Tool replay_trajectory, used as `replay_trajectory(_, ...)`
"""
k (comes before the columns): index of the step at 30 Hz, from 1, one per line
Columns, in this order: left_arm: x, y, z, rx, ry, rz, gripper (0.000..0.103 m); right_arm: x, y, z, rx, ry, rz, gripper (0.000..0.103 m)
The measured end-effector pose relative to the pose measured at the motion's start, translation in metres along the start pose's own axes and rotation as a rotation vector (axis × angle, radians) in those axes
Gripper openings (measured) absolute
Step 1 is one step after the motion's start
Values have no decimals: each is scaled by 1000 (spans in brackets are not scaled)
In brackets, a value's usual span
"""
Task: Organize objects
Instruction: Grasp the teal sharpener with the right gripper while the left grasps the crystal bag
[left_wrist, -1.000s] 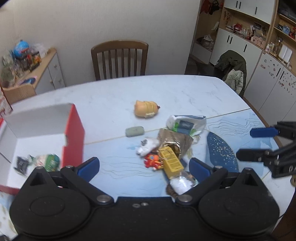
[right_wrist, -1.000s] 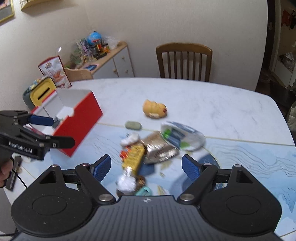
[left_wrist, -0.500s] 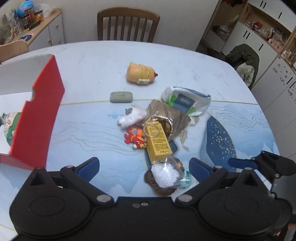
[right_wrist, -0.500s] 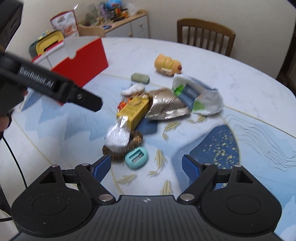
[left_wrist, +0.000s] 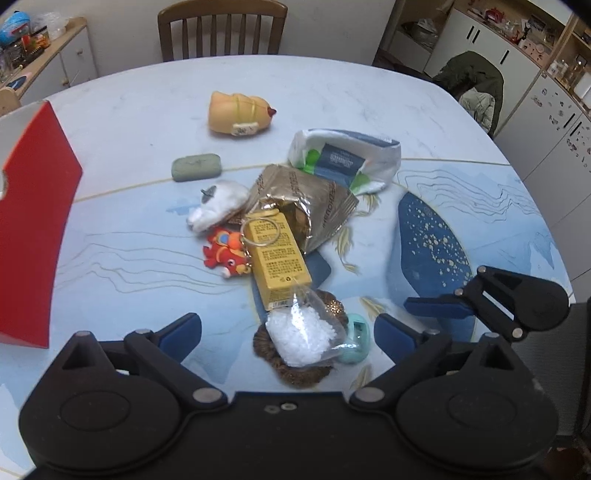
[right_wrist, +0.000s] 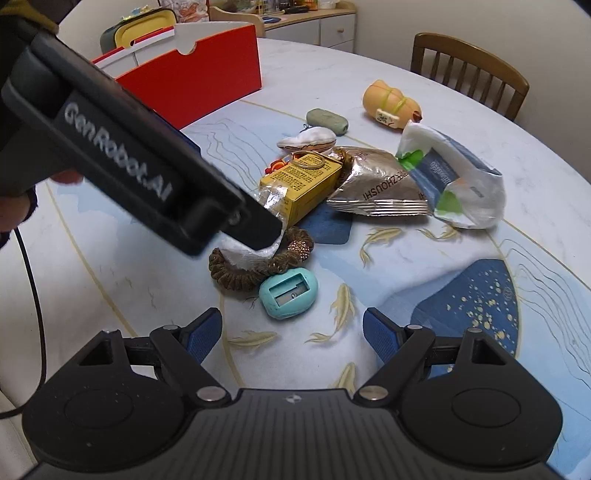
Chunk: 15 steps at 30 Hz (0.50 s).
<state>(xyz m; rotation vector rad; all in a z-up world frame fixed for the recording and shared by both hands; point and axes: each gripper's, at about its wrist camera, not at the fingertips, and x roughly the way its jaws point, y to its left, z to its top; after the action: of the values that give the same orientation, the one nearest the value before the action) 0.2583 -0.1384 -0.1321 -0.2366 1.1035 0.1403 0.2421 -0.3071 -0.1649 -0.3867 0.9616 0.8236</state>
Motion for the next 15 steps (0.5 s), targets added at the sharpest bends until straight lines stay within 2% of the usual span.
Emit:
replay_trajectory(6,11,2,-2,-21,30,-28,88,10,-3,3,-29,12,39,65)
replay_trajectory(11,17,3,-3,-25,47,-57,80,15,-4,6,-59,3,56,64)
replay_trajectory(15,19,3,-2,-28,57,-78,68,19,-5,8,-87,6,70,56)
